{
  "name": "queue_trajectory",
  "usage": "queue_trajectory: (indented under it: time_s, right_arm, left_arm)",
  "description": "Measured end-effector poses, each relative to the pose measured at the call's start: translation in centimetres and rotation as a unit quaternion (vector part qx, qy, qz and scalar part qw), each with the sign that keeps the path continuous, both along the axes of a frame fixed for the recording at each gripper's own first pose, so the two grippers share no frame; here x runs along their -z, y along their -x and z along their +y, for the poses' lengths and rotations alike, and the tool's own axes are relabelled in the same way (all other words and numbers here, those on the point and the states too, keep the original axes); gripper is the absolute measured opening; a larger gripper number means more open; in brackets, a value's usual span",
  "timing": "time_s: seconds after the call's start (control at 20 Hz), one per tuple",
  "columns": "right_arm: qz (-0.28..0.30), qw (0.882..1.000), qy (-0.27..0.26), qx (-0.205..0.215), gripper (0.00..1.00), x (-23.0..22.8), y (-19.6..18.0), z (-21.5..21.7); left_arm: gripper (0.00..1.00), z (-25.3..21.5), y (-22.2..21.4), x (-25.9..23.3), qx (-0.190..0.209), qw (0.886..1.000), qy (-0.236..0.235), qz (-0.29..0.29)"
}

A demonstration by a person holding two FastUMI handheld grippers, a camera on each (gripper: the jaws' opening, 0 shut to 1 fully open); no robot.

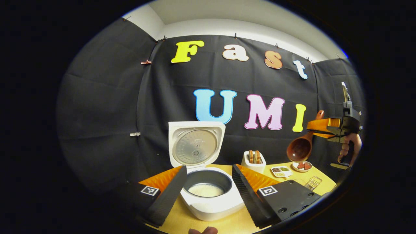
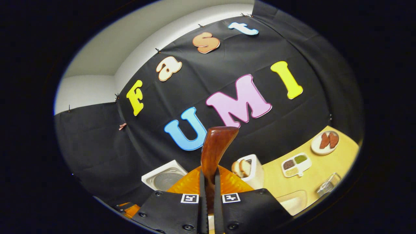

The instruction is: Close the left gripper, press the button to open the rice cooker; take a wooden spoon from the chopstick holder with the right hand, scoop a spoonful of rice and pour it into the rice cooker, then put the wooden spoon back into the chopstick holder.

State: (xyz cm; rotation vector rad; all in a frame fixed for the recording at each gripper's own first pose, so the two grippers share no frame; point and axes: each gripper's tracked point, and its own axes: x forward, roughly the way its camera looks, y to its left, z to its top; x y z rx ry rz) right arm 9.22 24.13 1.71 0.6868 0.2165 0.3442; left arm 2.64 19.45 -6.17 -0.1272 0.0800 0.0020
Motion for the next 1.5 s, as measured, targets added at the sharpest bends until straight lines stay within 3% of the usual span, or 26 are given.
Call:
queue_trajectory:
  time_s: [0.3, 0.55, 0.7, 1.0, 1.3, 1.5]
  right_arm:
    - [0.019, 0.998, 0.049, 0.045, 0.11, 3.6, 0.7, -10.8]
    - [0.051, 0.991, 0.111, 0.051, 0.11, 9.6, 0.6, -17.4]
    - [0.076, 0.984, 0.155, 0.047, 0.11, 15.4, 0.4, -20.1]
    - [0.126, 0.97, 0.206, 0.018, 0.12, 23.6, -0.5, -22.8]
    - [0.181, 0.965, 0.19, -0.008, 0.12, 30.5, -0.3, -22.2]
    - [0.219, 0.965, 0.147, -0.01, 0.12, 33.0, -0.3, -21.6]
  left_arm:
    - [0.95, -3.6, -0.3, -1.6, -0.006, 1.0, -0.008, -0.005]
    - [0.95, -6.5, -0.4, -2.4, -0.016, 1.0, -0.012, 0.001]
    - [0.95, -7.8, -0.4, -2.0, -0.025, 1.0, -0.009, 0.013]
    - [0.95, -9.3, 0.2, -2.4, -0.049, 0.998, -0.017, 0.029]
    - [0.95, -10.2, 1.0, -3.5, -0.073, 0.996, -0.023, 0.036]
    - [0.95, -10.8, 1.5, -3.8, -0.076, 0.996, -0.025, 0.038]
